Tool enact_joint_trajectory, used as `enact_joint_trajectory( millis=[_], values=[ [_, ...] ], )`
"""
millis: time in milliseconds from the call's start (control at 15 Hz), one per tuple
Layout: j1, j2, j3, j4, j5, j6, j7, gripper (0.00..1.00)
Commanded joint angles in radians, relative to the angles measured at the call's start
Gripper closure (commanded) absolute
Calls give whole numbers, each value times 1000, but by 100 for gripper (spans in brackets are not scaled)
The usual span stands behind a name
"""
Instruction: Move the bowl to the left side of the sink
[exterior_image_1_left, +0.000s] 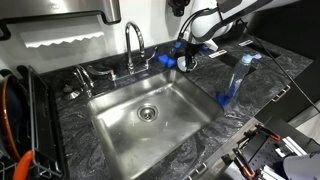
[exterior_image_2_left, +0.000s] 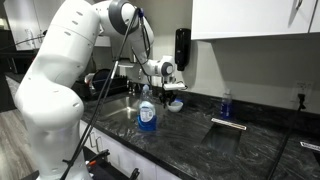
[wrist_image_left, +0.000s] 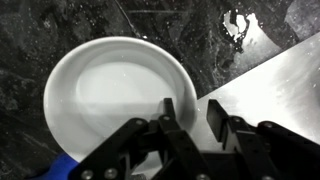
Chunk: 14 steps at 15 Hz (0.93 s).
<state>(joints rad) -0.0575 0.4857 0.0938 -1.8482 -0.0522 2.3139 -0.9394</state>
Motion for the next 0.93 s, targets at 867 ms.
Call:
enact_joint_trajectory(
  millis=[867],
  values=[
    [42,-34,-5,-17,-124,12,81,98]
  ],
)
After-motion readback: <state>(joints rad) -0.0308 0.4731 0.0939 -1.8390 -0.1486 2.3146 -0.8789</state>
